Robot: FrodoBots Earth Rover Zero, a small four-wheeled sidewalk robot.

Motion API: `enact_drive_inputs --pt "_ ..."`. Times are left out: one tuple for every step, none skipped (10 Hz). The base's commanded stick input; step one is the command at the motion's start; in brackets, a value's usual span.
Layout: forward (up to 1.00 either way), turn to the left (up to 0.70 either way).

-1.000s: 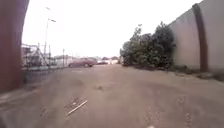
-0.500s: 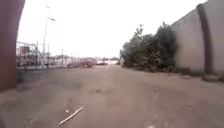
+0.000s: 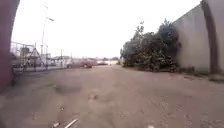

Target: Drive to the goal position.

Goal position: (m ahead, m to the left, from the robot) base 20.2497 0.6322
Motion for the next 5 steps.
enact_drive_inputs --pt "0.5 0.0" --pt "0.5 0.0" --pt "0.5 0.0" --pt "0.5 0.0" --pt "0.5 0.0"
